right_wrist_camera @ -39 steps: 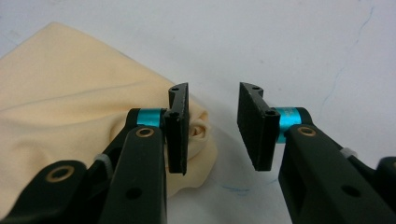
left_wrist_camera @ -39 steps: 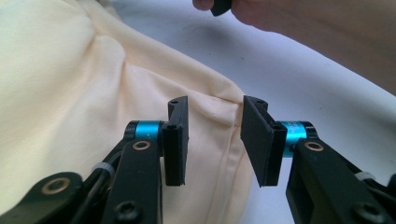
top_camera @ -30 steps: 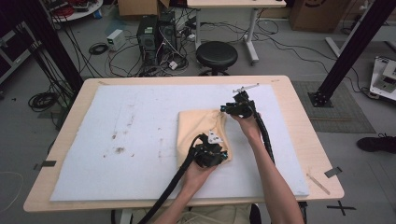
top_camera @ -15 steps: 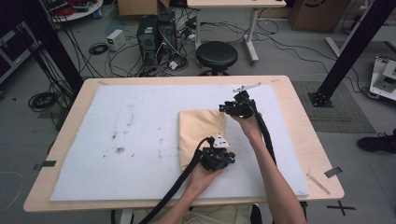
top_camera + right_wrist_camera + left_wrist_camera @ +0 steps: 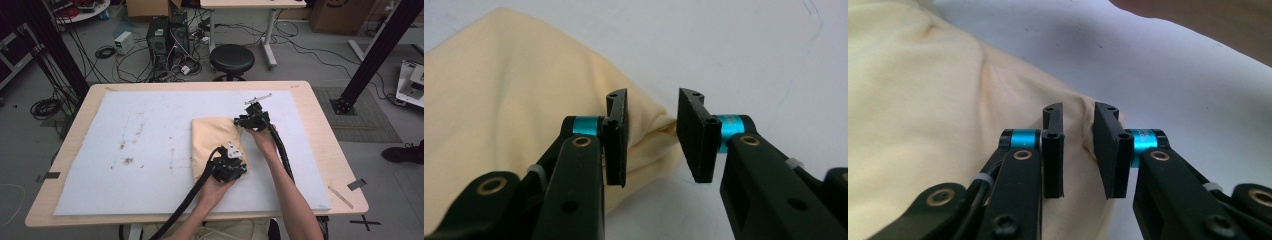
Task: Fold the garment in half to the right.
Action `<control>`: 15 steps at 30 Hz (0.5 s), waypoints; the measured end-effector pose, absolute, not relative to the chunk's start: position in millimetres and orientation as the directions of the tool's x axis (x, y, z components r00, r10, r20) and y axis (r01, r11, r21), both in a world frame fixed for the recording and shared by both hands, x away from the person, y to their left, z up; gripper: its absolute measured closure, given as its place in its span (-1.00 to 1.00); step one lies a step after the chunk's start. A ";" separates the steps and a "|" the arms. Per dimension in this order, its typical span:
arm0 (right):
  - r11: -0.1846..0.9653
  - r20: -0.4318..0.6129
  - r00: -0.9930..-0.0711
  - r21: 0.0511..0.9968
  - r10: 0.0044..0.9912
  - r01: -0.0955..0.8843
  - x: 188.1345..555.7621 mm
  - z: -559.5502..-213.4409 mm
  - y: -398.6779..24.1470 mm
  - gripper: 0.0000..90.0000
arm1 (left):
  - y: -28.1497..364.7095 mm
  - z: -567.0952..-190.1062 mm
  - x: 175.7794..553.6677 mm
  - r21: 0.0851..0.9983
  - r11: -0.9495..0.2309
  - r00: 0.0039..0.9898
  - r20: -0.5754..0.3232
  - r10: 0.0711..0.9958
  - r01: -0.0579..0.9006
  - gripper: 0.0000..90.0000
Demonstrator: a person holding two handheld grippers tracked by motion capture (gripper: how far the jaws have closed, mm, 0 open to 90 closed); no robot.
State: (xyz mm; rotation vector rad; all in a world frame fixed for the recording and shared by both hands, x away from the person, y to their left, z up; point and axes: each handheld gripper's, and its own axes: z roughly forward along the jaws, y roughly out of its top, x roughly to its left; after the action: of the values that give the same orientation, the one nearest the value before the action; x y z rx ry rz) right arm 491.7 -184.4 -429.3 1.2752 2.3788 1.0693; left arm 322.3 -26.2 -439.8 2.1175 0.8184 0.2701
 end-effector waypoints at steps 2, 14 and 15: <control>0.310 0.163 -0.565 0.699 0.809 0.645 494.2 -432.6 -192.1 0.46 | -28.2 -441.3 321.0 0.769 -0.444 0.776 -0.105 0.622 0.459 0.66; 0.297 0.144 -0.535 0.699 0.833 0.650 499.2 -439.1 -197.5 0.46 | -26.9 -441.1 321.4 0.760 -0.460 0.806 -0.138 0.576 0.459 0.55; 0.292 0.148 -0.533 0.700 0.833 0.651 499.5 -439.6 -197.6 0.46 | -28.3 -442.0 320.9 0.761 -0.463 0.808 -0.133 0.574 0.455 0.55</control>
State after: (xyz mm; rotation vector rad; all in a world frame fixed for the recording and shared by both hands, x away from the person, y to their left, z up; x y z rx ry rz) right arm 499.5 -197.6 -439.6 1.3629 2.3161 1.0736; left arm 320.9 -28.3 -442.0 2.1354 0.7561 0.1776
